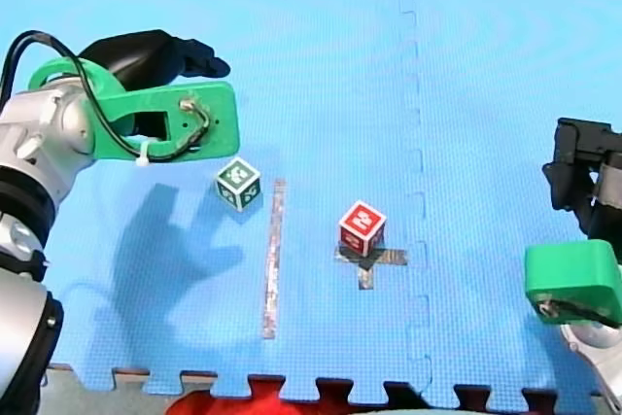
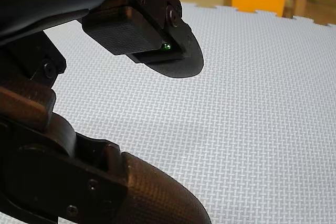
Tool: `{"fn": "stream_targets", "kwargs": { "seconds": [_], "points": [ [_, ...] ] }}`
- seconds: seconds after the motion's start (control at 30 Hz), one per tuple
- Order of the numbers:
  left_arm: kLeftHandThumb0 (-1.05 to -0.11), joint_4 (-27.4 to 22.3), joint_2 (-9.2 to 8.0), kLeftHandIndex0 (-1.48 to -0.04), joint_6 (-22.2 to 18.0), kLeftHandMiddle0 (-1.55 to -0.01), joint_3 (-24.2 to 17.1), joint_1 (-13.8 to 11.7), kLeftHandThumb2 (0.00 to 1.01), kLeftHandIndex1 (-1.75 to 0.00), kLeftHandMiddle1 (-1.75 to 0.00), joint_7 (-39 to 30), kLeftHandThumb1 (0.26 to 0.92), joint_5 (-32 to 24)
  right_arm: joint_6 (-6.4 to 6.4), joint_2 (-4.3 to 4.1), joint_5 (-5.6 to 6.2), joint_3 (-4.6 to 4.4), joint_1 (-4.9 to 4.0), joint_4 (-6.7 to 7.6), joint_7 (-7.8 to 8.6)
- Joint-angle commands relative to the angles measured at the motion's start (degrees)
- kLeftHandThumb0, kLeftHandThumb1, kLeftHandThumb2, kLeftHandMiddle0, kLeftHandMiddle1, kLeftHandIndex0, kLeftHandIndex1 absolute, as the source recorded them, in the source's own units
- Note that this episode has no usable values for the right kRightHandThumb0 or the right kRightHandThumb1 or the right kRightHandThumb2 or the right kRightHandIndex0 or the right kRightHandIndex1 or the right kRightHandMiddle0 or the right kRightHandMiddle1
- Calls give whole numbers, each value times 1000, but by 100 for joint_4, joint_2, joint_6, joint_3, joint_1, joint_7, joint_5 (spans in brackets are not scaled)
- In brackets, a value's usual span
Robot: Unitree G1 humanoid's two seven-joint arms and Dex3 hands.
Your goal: Stack cube left
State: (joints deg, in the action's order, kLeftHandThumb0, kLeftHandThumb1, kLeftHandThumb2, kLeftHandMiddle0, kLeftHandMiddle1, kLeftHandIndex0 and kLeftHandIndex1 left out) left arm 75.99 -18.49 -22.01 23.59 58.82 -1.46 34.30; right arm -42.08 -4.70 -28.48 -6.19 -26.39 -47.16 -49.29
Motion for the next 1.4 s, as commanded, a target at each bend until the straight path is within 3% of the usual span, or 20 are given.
{"fn": "stream_targets", "kwargs": {
  "seconds": [0.0,0.1,0.2,0.33,0.53,0.6,0.67,0.77,0.9,1.37],
  "points": [
    [-1048,-6,-32,-598,9,-926,17,-35,7,-1,-1746,35,881,11,-23,-30,16,9,-99,-119,-16],
    [-1048,2,-45,-590,-1,-892,25,-113,8,0,-1746,75,888,8,-100,-22,-16,-24,-154,-294,-75],
    [-1048,-16,-71,-570,-24,-872,18,-183,9,0,-1746,99,895,-9,-209,-27,-49,-58,-139,-350,-125],
    [-1048,-51,-108,-562,-79,-859,-6,-182,13,0,-1746,75,911,-42,-246,-92,-7,-41,-84,-212,-30],
    [-1048,-118,-146,-559,-200,-848,-76,-42,18,0,-1746,-25,921,-126,-62,-171,133,46,-44,182,349],
    [-1048,-102,-146,-560,-230,-848,-83,17,36,-1,-1746,-31,921,-135,2,-179,172,69,-86,206,446],
    [-1048,-84,-135,-561,-240,-847,-82,53,51,-1,-1746,-35,921,-133,25,-172,193,79,-149,124,489],
    [-1048,-74,-123,-562,-264,-845,-53,70,59,-2,-1746,-21,921,-103,-42,-156,211,75,-252,-98,487],
    [-1048,-85,-123,-550,-337,-841,34,-43,63,0,-1746,134,921,-14,-116,-171,237,85,-333,-220,496],
    [-1048,-113,-70,-466,-168,-895,171,-274,30,0,-1746,535,921,150,-161,-187,225,103,-315,-91,522]
  ]
}}
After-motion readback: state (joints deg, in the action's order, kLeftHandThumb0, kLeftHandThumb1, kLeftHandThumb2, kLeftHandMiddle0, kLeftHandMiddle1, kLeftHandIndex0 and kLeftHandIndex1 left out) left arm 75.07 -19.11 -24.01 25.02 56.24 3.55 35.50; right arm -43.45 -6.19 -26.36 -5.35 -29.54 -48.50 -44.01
